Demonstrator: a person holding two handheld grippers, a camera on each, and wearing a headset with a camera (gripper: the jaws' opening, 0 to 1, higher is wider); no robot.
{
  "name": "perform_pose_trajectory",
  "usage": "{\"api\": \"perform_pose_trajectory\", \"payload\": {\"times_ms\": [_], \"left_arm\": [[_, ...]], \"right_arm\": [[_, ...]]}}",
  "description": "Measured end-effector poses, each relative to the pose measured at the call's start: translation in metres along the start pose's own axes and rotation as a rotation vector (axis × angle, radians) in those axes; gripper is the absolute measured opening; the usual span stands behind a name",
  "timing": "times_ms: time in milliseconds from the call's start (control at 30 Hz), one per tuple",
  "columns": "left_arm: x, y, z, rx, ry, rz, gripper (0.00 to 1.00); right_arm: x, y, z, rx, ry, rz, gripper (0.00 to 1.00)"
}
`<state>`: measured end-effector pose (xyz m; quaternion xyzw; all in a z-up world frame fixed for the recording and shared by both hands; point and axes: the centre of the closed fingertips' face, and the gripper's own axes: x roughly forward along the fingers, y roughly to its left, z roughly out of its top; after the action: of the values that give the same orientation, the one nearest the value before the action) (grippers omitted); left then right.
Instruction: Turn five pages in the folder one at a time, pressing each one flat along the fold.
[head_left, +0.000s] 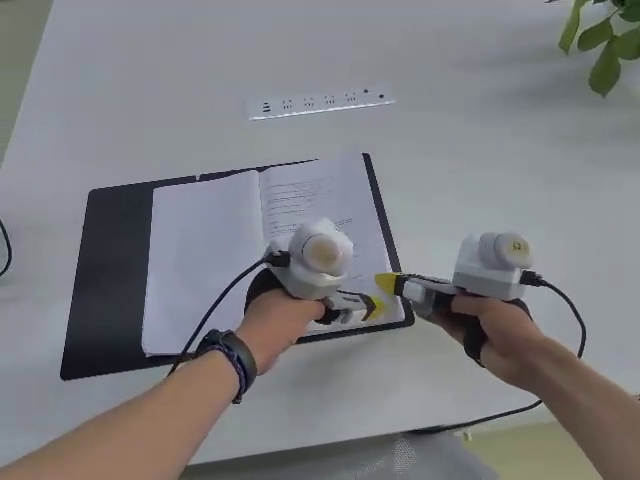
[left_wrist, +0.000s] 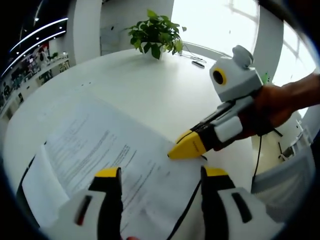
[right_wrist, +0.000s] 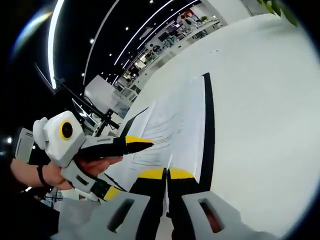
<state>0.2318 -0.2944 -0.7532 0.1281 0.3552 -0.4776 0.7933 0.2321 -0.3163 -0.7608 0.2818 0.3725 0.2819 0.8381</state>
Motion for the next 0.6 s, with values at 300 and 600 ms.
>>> {"api": "perform_pose_trajectory", "payload": {"times_ms": [300, 600], "left_arm": [[-0.020, 0.010, -0.005, -0.018, -0.021, 0.020, 0.64], [-0.044, 0.028, -0.006, -0.078, -0.069, 0.065, 0.64]], "right_arm": [[0.003, 0.007, 0.005, 0.014, -0.008, -0.024, 0.00], [0.007, 0.024, 0.011, -0.010, -0.013, -0.017, 0.00]]}}
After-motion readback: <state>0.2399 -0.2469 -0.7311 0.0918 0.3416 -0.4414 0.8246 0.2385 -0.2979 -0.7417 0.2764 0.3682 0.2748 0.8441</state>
